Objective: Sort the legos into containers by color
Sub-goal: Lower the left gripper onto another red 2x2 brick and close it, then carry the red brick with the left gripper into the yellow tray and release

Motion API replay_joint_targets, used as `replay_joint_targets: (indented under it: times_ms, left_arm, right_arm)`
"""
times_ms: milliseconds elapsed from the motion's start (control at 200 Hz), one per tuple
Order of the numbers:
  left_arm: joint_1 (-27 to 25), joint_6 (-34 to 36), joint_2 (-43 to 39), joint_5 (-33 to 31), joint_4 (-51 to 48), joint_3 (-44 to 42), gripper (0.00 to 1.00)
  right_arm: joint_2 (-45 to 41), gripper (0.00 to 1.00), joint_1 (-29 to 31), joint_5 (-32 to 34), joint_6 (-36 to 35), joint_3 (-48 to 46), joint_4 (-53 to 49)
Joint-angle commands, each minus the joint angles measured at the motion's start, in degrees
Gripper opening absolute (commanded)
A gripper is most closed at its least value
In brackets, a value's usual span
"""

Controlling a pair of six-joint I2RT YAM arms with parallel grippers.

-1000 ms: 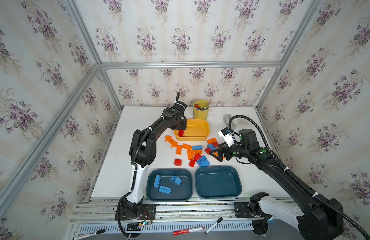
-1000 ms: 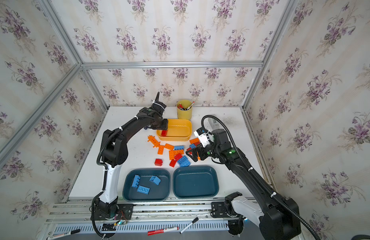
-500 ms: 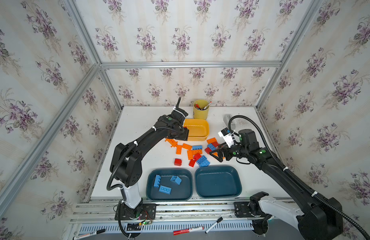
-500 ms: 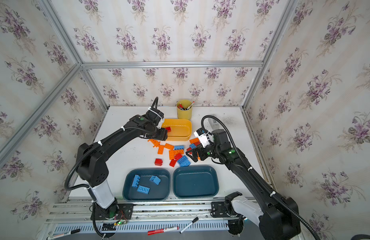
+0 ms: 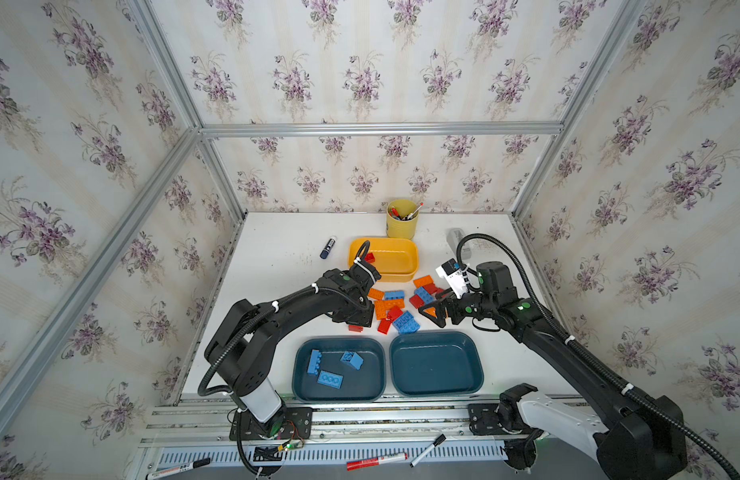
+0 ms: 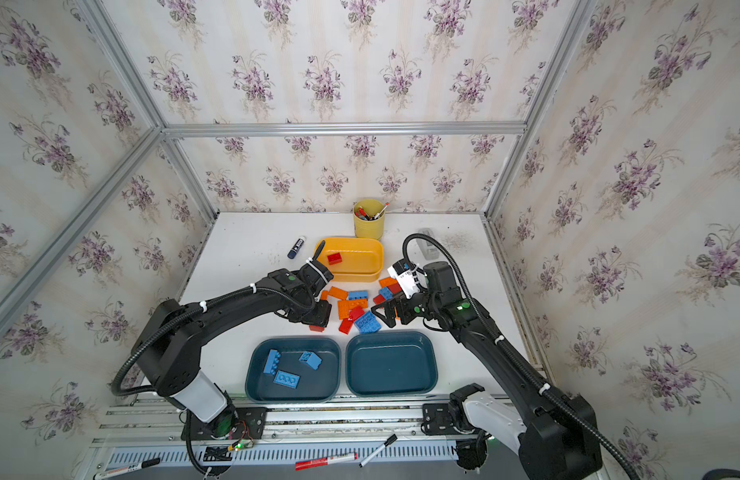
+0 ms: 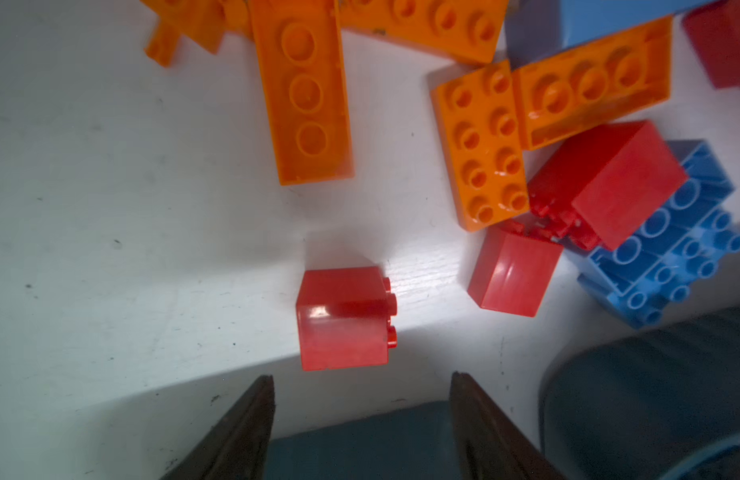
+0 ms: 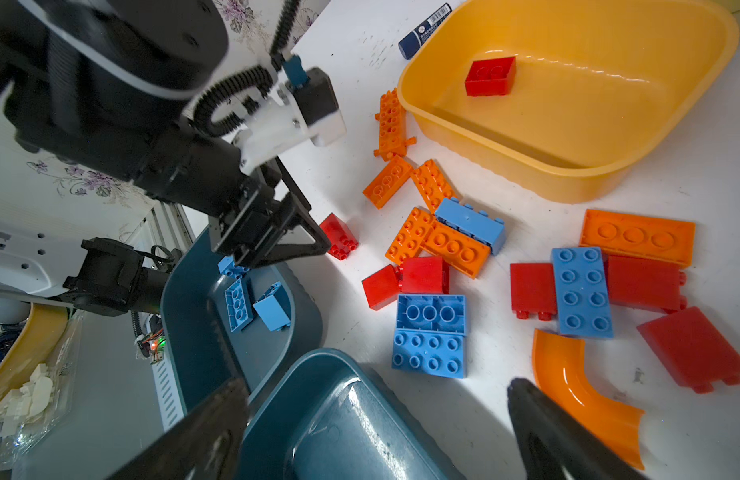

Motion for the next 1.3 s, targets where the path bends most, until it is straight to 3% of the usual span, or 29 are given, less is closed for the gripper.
replay_joint_targets:
  times_ms: [0, 350, 600, 795, 1014, 1294]
  left_arm:
    - [-0.22, -1.99, 0.93, -1.4, 2.09, -1.08, 0.69]
    - [-0.66, -0.95, 6.25, -3.02, 3.6, -0.78, 0.67]
    - [-0.58, -0.17, 7.4, -3.55, 3.7, 0.13, 0.39]
    - [-0.06, 1.23, 4.27, -3.12, 2.01, 2.26, 0.36]
    - [2.85, 5.41, 1.07, -2.75, -2.68, 11.05, 0.37]
    - [8.29, 10.98, 10.54, -3.54, -5.65, 30.42, 0.38]
  right_arm:
    - [-0.5, 1.0, 0.1, -0.84, -0.07, -0.15, 1.23]
    - [0.24, 1.0, 0.11, -1.22, 0.09, -0.42, 1.89]
    - [0.2, 1.0, 0.11, -0.95, 0.0, -0.33, 1.64]
    - [-0.04, 1.0, 0.09, -0.84, -0.08, -0.29, 1.48]
    - [0.21, 1.0, 0.06, -0.66, 0.0, 0.18, 1.83]
    - [-0.23, 1.0, 0.02, 0.03, -0.08, 0.79, 1.49]
